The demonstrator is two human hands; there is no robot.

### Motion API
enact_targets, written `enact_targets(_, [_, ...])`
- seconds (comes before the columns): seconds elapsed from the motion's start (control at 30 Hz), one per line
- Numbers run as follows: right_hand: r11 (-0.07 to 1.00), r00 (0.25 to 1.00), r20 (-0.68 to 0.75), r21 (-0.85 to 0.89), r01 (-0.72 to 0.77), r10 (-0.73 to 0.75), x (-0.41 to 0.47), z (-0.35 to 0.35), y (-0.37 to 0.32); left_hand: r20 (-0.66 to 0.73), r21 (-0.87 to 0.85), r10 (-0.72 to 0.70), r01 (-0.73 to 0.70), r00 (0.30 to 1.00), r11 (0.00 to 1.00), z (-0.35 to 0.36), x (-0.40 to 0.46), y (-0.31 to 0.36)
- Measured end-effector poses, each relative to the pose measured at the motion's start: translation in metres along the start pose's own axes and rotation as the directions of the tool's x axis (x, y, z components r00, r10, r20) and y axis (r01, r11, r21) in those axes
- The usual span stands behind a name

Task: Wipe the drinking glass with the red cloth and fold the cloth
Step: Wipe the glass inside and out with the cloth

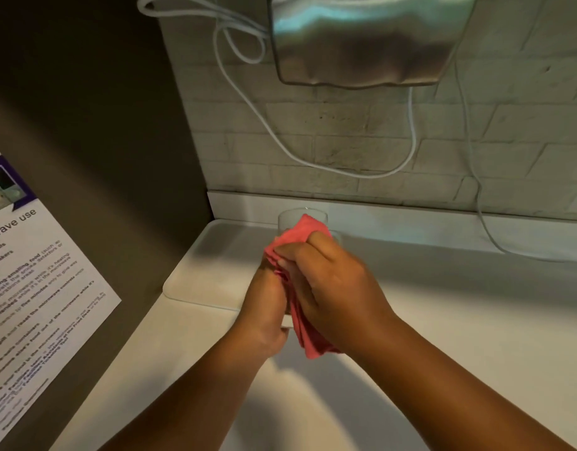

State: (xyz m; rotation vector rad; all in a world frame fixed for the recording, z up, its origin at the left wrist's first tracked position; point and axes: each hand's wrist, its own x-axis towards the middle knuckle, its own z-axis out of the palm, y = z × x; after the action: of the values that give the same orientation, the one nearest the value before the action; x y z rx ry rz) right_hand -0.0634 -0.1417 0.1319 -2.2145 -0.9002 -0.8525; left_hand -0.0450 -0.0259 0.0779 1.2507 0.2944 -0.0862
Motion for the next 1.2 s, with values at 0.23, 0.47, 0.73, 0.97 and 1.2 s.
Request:
enact_targets(0.23, [0.969, 0.952, -0.183, 0.094, -0.23, 0.244, 0.019, -0.008, 0.035, 0.138, -0.208, 0.04, -0.01, 0.99, 0.978, 0.008, -0.013, 0.0])
enact_targets(0.47, [0.902, 0.892, -0.207, 0.257, -0.348, 0.403, 0.0, 0.004, 0.023, 0.154, -0.344, 0.063, -0.006, 0.986, 0.939, -0.001, -0.003, 0.004])
enact_targets(0.73, [0.998, 0.998, 0.024, -0.023, -0.058, 0.059, -0.013, 0.001, 0.001, 0.043, -0.121, -0.01, 0.015, 0.999, 0.993, -0.008, -0.001, -0.003])
enact_targets(0.97, [0.962, 0.958, -0.131, 0.131, -0.239, 0.256, 0.003, 0.005, 0.037, 0.284, -0.195, 0.015, 0.042, 0.959, 0.98, -0.009, -0.008, -0.007])
enact_targets(1.2, [0.771, 0.815, -0.147, 0.452, -0.449, 0.561, -0.011, 0.001, 0.063, 0.47, -0.399, 0.026, 0.185, 0.882, 0.898, -0.019, -0.001, -0.007])
